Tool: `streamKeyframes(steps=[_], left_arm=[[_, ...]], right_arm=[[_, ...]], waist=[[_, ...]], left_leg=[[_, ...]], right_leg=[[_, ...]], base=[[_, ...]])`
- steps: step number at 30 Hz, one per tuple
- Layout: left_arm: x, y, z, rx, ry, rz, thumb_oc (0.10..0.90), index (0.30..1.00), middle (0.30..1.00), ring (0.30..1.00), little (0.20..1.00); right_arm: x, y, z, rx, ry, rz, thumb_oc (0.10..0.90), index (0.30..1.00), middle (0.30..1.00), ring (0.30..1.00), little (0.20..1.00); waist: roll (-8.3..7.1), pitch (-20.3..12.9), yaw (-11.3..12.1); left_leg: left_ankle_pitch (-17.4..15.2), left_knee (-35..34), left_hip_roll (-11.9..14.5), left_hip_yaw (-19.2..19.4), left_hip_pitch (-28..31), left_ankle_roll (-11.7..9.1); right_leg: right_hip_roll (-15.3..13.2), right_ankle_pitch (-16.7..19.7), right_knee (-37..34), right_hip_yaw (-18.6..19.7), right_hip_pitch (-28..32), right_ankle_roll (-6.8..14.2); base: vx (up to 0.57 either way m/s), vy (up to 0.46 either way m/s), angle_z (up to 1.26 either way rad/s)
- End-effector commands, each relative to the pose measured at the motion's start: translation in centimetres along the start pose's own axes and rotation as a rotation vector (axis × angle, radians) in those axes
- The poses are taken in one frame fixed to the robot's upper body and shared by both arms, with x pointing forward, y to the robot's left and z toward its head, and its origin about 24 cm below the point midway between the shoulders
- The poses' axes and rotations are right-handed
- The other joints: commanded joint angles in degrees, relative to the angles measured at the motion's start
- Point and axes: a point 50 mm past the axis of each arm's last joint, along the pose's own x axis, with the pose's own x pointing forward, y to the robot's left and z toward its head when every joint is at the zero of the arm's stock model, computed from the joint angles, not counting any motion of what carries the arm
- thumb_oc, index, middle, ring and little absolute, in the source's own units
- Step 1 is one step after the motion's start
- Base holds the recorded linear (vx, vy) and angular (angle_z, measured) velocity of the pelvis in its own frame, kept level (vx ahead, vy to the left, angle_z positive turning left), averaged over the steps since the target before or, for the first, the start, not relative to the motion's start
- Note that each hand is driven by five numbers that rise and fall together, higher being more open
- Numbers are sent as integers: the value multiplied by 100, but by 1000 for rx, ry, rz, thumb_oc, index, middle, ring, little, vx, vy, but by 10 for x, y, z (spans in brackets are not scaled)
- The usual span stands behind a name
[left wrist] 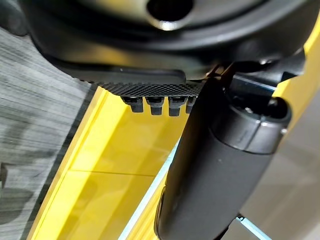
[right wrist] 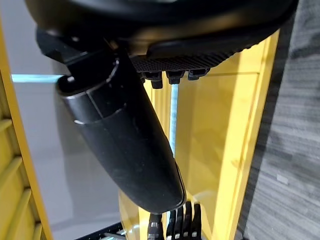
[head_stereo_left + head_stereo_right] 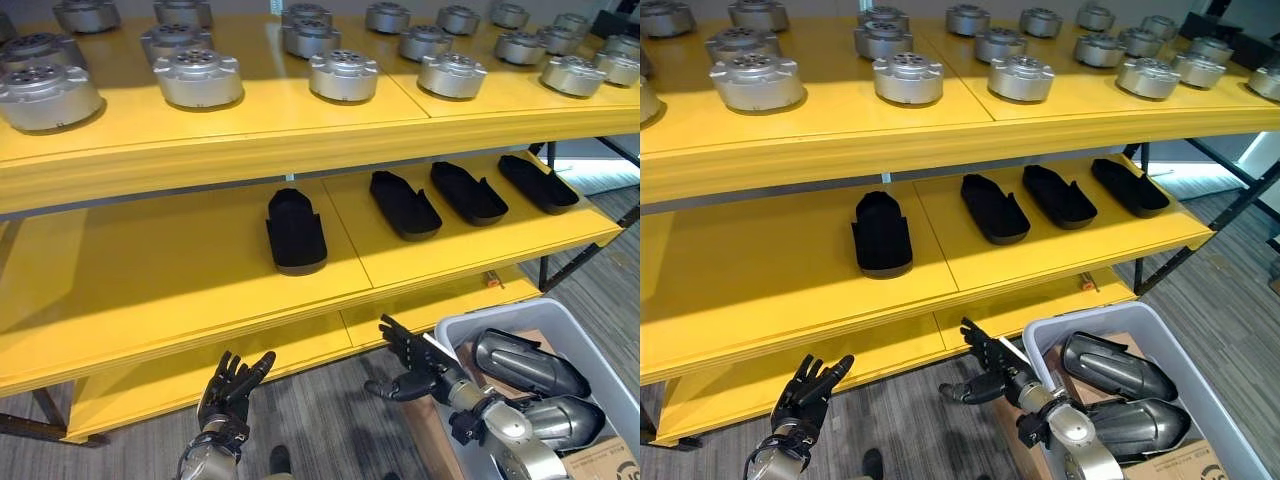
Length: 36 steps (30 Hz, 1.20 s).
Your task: Move parts from the plastic box to the shelf.
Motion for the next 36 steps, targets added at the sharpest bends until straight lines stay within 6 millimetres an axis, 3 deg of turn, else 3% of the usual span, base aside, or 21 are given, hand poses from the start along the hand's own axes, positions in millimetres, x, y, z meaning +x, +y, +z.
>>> streamKeyframes(steps=[1, 3, 6, 9, 10, 11, 13, 14, 15, 16, 17, 19, 21, 25, 29, 30, 36], left_arm=[[7, -28, 43, -32, -235, -119, 900, 1000, 1000, 1000, 1000], [8, -30, 44, -34, -243, -124, 900, 1000, 1000, 1000, 1000], [9, -36, 46, -16, -245, -158, 900, 1000, 1000, 1000, 1000], [5, -36, 47, 96, -225, -195, 900, 1000, 1000, 1000, 1000], [5, -36, 47, 96, -225, -195, 900, 1000, 1000, 1000, 1000], [8, -42, 49, 150, -214, -233, 900, 1000, 1000, 1000, 1000], [9, -44, 46, 188, -195, -247, 900, 1000, 1000, 1000, 1000], [10, -46, 46, 193, -193, -251, 900, 1000, 1000, 1000, 1000], [11, -47, 46, 189, -193, -247, 900, 1000, 1000, 1000, 1000], [10, -47, 44, 161, -192, -240, 900, 1000, 1000, 1000, 1000], [9, -45, 43, 135, -191, -229, 900, 1000, 1000, 1000, 1000], [9, -44, 41, 120, -181, -225, 900, 1000, 1000, 1000, 1000], [5, -41, 34, 66, -160, -209, 900, 1000, 1000, 1000, 1000], [0, -36, 27, 58, -135, -191, 900, 1000, 1000, 1000, 1000], [-2, -33, 25, 38, -128, -173, 900, 1000, 1000, 1000, 1000], [-3, -30, 23, 39, -119, -162, 900, 1000, 1000, 1000, 1000], [-1, -34, 24, 43, -122, -172, 900, 1000, 1000, 1000, 1000]], right_arm=[[17, -12, 73, -10, -348, 0, 900, 1000, 1000, 1000, 1000], [19, -15, 75, 9, -358, -12, 900, 1000, 1000, 1000, 1000], [9, -19, 70, 66, -368, -55, 900, 1000, 1000, 1000, 1000], [-7, -22, 47, 153, -323, -136, 900, 1000, 1000, 1000, 1000], [-7, -22, 47, 153, -323, -136, 900, 1000, 1000, 1000, 1000], [-12, -22, 40, 202, -319, -173, 900, 1000, 1000, 1000, 1000], [-16, -22, 33, 234, -310, -207, 900, 1000, 1000, 1000, 1000], [-17, -23, 31, 251, -308, -228, 900, 1000, 1000, 1000, 1000], [-15, -24, 28, 283, -305, -254, 900, 1000, 1000, 1000, 1000], [-13, -24, 26, 312, -303, -268, 900, 1000, 1000, 1000, 1000], [-11, -24, 24, 338, -303, -290, 900, 1000, 1000, 1000, 1000], [-11, -26, 23, 353, -307, -304, 900, 1000, 1000, 1000, 1000], [-7, -26, 23, 418, -322, -342, 900, 1000, 1000, 1000, 1000], [-8, -27, 20, 451, -322, -380, 900, 1000, 1000, 1000, 1000], [-5, -31, 31, 440, -357, -403, 900, 1000, 1000, 1000, 1000], [-6, -32, 32, 428, -357, -413, 900, 1000, 1000, 1000, 1000], [-10, -37, 30, 416, -358, -456, 900, 1000, 1000, 1000, 1000]], waist=[[-27, 20, 192], [-40, 56, 197], [-51, 89, 100], [-70, 170, -40], [-70, 170, -39], [-102, 263, -140], [-103, 318, -214], [-73, 372, -218], [-10, 460, -174], [173, 563, -39], [198, 542, 81], [194, 534, 80], [205, 488, 152], [142, 399, 195], [196, 290, 53], [220, 214, -5], [313, 80, -210]], left_leg=[[-1130, 912, 25, -1620, -255, 123], [-1216, 1012, -115, -1789, -302, 128], [-1294, 1132, -259, -1617, -427, 189], [-1567, 1323, -715, -1208, -400, 552], [-1568, 1324, -715, -1207, -401, 552], [-1620, 1438, -886, -1128, -460, 635], [-1680, 1425, -984, -983, -378, 733], [-1700, 1430, -988, -879, -341, 786], [-1715, 1440, -955, -732, -299, 846], [-1837, 1358, -819, -443, -121, 888], [-1860, 1259, -787, -182, -31, 955], [-1859, 1179, -777, -88, 55, 996], [-1939, 1106, -714, 250, 265, 1039], [-2003, 1135, -679, 381, 366, 951], [-1998, 1215, -481, 492, 376, 844], [-1997, 1190, -350, 600, 433, 782], [-1826, 1077, 102, 801, 569, 476]], right_leg=[[-310, -14, 264, 304, -468, 217], [-387, 27, 314, 329, -532, 249], [-631, 117, 430, 197, -566, 357], [-1198, 415, 836, 364, -762, 613], [-1198, 415, 837, 365, -763, 613], [-1403, 658, 971, 448, -868, 667], [-1565, 889, 1046, 464, -989, 696], [-1631, 926, 1150, 339, -1084, 676], [-1726, 860, 1354, -48, -1216, 611], [-1877, 518, 1833, -971, -1198, 560], [-2025, 433, 2113, -1615, -1160, 527], [-2016, 438, 2178, -1615, -1208, 527], [-2109, 524, 2329, -1937, -1196, 624], [-2010, 721, 1644, -2089, -829, 693], [-1704, 720, 1257, -1789, -763, 665], [-1545, 494, 1128, -1728, -721, 579], [-1084, 132, 1042, -1491, -748, 380]], base=[[-40, 77, -35], [-51, 137, -42], [-39, 217, -24], [-46, 482, 3], [-93, 466, -21], [-77, 309, -24], [-72, 324, -1], [-86, 279, -17], [-118, 389, -66], [-119, 418, -113], [-61, 324, -158], [2, 99, -166], [77, 15, -142], [83, -101, -86], [88, -138, -25], [98, -141, 14], [110, -172, -32]])
